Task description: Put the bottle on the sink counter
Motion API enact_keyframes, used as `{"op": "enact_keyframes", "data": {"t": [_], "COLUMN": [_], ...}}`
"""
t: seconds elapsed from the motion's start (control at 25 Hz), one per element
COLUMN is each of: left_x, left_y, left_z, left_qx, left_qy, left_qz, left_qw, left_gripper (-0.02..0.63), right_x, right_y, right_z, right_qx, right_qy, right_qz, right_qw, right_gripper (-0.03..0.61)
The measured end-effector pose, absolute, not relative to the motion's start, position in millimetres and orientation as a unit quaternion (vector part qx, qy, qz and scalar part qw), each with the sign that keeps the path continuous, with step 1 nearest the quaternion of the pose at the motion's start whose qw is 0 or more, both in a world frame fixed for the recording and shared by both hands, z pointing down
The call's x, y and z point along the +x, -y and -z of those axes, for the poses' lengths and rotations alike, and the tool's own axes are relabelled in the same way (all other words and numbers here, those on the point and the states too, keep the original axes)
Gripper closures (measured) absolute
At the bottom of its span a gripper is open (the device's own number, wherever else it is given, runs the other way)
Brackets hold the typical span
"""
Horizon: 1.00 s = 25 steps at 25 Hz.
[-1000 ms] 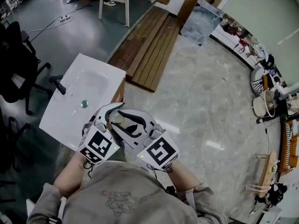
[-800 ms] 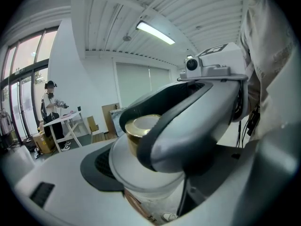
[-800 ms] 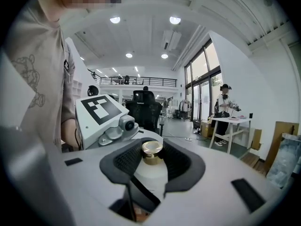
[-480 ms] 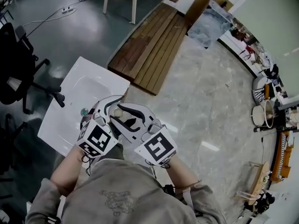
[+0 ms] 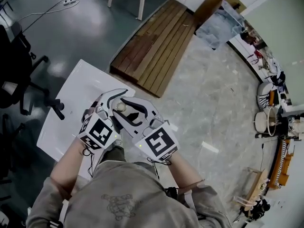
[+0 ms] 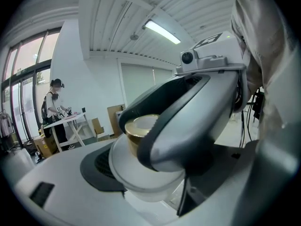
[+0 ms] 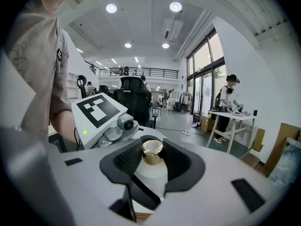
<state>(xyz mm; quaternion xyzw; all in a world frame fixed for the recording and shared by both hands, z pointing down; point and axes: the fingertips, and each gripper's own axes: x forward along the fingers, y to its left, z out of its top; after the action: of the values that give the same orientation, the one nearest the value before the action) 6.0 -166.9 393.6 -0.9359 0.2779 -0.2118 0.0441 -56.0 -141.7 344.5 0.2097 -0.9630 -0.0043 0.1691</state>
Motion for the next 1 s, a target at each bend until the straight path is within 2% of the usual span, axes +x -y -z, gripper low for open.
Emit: {"op": "enact_keyframes", "data": {"t": [0.48,1.0], "left_x": [-4,2], "left_y": [232,258], "left_z": [-448,-524], "left_qx": [-0.931,-0.926], "left_qy": [-0.293,-0.297], "left_qz": [0.213,0.231], "left_qw": [0.052,0.006], "left_gripper": [0.281,0.281], "right_x": [-65,-59], "right_y": [204,233], "right_z": [-402,-476], "right_qx": [0.202,0.174], "right_qy": [0.958,0.955], "right_qz": [-0.007,-0.042], "right_qw": [0.205,0.237], "right_gripper": [0.434,0.434]}}
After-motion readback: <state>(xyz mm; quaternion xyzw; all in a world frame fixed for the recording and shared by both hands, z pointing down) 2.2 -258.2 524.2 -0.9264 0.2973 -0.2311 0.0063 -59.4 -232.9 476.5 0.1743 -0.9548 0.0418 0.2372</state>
